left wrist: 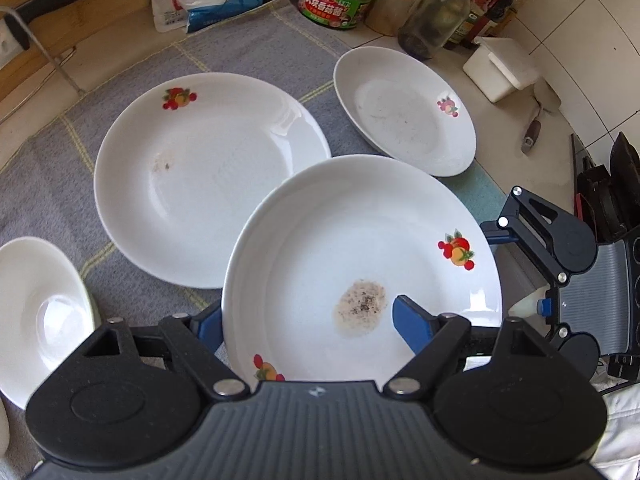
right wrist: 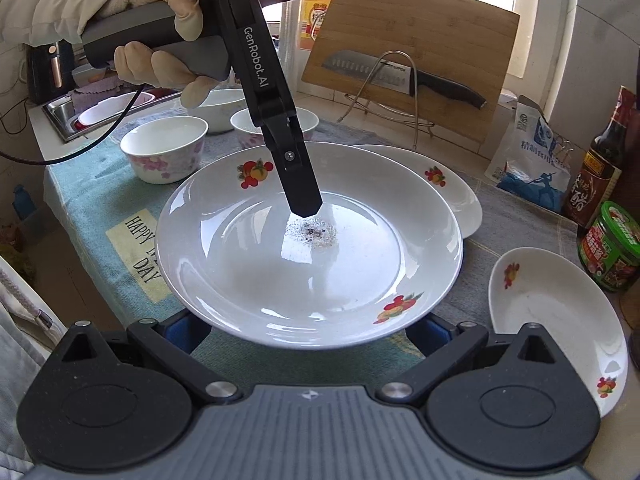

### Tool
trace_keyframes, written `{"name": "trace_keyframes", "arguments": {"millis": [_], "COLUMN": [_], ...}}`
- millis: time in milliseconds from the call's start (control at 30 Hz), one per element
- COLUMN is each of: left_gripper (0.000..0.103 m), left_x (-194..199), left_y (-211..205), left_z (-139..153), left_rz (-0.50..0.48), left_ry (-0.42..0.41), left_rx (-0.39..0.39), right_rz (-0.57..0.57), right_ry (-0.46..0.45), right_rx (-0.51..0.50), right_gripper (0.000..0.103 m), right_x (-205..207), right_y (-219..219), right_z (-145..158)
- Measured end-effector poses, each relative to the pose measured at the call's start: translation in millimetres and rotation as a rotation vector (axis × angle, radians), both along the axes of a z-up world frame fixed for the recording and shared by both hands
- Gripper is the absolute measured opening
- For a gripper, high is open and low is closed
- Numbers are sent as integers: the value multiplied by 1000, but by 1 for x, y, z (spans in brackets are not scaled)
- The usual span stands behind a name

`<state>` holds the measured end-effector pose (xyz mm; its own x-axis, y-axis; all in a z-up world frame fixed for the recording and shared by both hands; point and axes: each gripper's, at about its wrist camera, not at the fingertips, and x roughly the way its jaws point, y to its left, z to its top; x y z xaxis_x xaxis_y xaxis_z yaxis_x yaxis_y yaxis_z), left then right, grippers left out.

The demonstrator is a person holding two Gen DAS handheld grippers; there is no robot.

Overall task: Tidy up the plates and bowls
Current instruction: 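Lower the stained plate with the left tool onto the flowered plate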

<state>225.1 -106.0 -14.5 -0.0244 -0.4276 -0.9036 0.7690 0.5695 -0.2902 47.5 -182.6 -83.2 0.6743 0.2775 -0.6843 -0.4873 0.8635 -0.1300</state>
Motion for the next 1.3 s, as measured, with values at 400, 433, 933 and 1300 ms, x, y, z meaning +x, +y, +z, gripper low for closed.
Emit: {"name": "trace_keyframes", "arguments": {"millis": [400,433,933,1300], "left_gripper": [84,84,84,84], "left_x": [11,12,32,42], "left_y": [-86,-92,-183,-215], "left_z": [3,3,-4,-19], "left_rz": [-129,-138,-267,-316], "left_ry": [-20,-20,-16,-9], "left_rx": [-7,-7,-4,7], "right_rz": [-130,-141,-289,-356], "right_ry": [-31,-32,-42,-25], "right_rx": [-19,-19,-8,7], "right_gripper": [103,103,103,103], "right_x": [-4,-4,-2,4], "right_y": [-53,-59,-119,-142], "right_z": [2,3,7,3]}}
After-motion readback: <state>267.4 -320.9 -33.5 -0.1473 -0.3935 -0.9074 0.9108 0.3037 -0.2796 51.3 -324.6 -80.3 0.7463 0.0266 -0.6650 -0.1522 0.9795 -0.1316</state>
